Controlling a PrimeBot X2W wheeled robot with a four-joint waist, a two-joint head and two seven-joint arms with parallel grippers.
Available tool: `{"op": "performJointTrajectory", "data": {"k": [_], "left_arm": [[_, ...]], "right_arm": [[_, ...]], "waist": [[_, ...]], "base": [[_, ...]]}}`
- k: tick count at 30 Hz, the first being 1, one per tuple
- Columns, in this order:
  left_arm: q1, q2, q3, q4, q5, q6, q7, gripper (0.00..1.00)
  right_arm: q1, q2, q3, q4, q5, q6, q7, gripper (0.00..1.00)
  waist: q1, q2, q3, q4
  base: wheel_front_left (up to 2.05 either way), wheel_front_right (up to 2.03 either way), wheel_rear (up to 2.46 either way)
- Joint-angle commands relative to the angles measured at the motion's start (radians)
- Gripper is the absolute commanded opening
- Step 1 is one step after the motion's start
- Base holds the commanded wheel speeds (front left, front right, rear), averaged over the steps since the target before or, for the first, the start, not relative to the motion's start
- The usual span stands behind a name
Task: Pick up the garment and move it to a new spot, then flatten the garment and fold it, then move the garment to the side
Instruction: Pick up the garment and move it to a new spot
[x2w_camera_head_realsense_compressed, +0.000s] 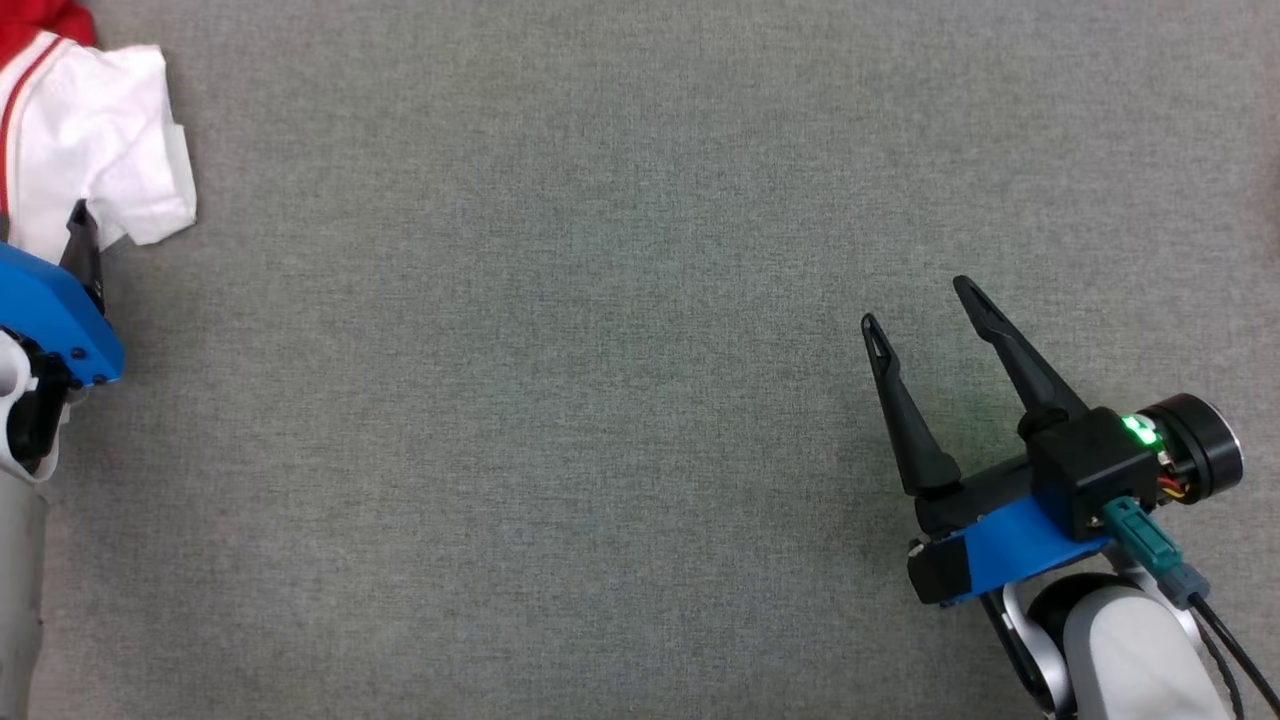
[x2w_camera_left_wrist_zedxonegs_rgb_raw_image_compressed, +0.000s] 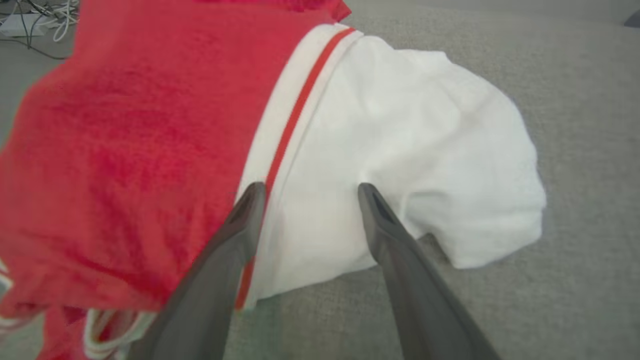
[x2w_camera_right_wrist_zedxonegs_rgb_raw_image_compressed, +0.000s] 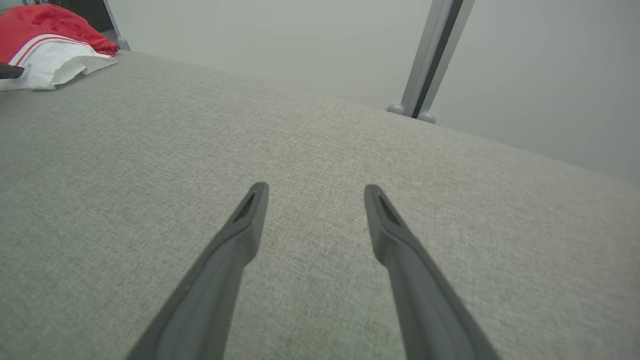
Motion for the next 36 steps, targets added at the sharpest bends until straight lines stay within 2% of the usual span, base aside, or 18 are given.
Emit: {"op": "performJointTrajectory", "data": {"k": [1,4,5,6,7,8,16,25,31,36], "left_arm": [[-0.027,-0.002,-0.014,0.036,-0.02,-0.012,0.029,1.0],[-0.054,-0.012,-0.034,0.085,-0.06,-0.019,0.08,1.0],[-0.058,-0.012,-0.045,0.096,-0.067,-0.021,0.092,0.95],[-0.062,-0.01,-0.057,0.105,-0.071,-0.022,0.103,0.69],[-0.06,-0.012,-0.086,0.112,-0.09,-0.023,0.113,0.2],[-0.06,-0.009,-0.096,0.114,-0.1,-0.023,0.111,0.0],[-0.08,0.069,-0.128,0.143,-0.114,-0.019,0.005,0.0],[-0.11,0.144,-0.167,0.152,-0.093,-0.019,-0.086,0.0],[-0.124,0.217,-0.228,0.112,-0.059,-0.019,-0.119,0.0],[-0.155,0.277,-0.302,0.027,-0.014,-0.019,-0.127,0.0]], "right_arm": [[-0.005,-0.003,-0.007,-0.013,-0.006,0.0,0.003,1.0],[-0.004,-0.003,-0.011,-0.02,0.003,0.0,-0.002,1.0],[-0.004,-0.003,-0.012,-0.02,0.006,0.0,-0.004,1.0],[-0.004,-0.003,-0.012,-0.018,0.011,0.0,-0.005,1.0],[-0.006,-0.003,-0.01,-0.011,0.016,0.0,-0.011,1.0],[-0.007,-0.003,-0.01,-0.008,0.019,0.0,-0.012,1.0],[-0.018,-0.003,-0.015,0.024,0.041,0.0,-0.037,1.0],[-0.025,-0.003,-0.008,0.087,0.082,0.0,-0.08,1.0],[-0.016,-0.002,-0.014,0.147,0.123,0.0,-0.119,1.0],[0.01,-0.002,-0.039,0.195,0.152,0.0,-0.155,1.0]], "waist": [[-0.0003,0.0,0.018,0.001],[-0.0003,0.0,0.033,-0.004],[-0.0003,0.0,0.035,-0.005],[-0.0003,0.0,0.036,-0.006],[-0.0003,0.0,0.035,-0.01],[-0.0003,0.0,0.033,-0.011],[-0.0003,0.0,-0.007,-0.016],[-0.0003,0.0,-0.101,-0.025],[-0.0003,0.0,-0.195,-0.049],[-0.0003,0.0,-0.277,-0.074]], "base": [[0.0,0.0,0.0],[0.0,0.0,0.0],[0.0,0.0,0.0],[0.0,0.0,0.0],[0.0,0.0,0.0],[0.0,0.0,0.0],[0.0,0.0,0.0],[0.0,0.0,0.0],[0.0,0.0,0.0],[0.0,0.0,0.0]]}}
